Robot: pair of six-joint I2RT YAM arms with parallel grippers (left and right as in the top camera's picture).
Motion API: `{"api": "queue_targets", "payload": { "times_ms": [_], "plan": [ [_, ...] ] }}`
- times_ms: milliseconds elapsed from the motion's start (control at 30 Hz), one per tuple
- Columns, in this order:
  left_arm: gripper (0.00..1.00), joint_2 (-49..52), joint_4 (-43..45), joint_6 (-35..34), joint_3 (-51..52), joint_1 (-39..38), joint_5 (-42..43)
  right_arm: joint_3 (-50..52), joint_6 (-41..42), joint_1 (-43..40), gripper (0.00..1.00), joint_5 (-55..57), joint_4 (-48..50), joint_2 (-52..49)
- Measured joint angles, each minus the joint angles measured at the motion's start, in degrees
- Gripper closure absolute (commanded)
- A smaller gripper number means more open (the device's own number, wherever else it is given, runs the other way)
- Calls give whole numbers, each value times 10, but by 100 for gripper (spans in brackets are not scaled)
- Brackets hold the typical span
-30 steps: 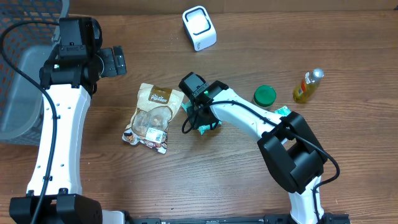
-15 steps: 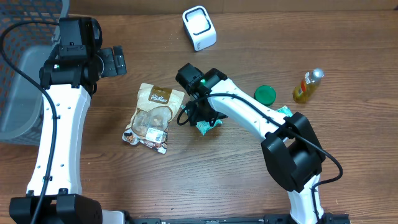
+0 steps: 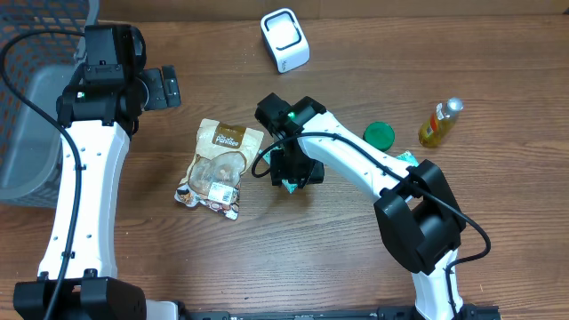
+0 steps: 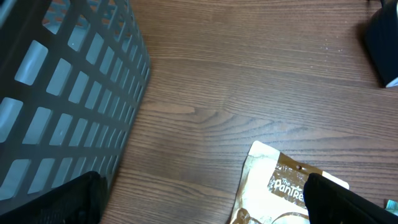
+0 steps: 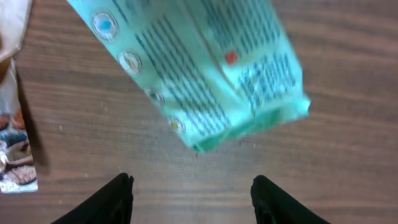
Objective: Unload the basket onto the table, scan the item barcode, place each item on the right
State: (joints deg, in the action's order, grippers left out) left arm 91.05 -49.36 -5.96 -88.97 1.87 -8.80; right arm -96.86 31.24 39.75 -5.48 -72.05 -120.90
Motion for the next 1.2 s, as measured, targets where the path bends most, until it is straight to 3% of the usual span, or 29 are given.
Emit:
{"api": "queue_targets", "payload": {
  "times_ms": [100, 200, 967, 1200],
  "plan": [
    [0, 0, 0, 0, 0, 0, 0, 0, 8, 0, 83, -10, -8, 0],
    [0, 0, 0, 0, 0, 0, 0, 0, 15, 0, 96, -17, -5, 0],
    [0, 0, 0, 0, 0, 0, 0, 110, 21, 0, 96, -61, 156, 0],
    [0, 0, 0, 0, 0, 0, 0, 114, 22, 0, 85, -15, 143, 0]
  ]
}}
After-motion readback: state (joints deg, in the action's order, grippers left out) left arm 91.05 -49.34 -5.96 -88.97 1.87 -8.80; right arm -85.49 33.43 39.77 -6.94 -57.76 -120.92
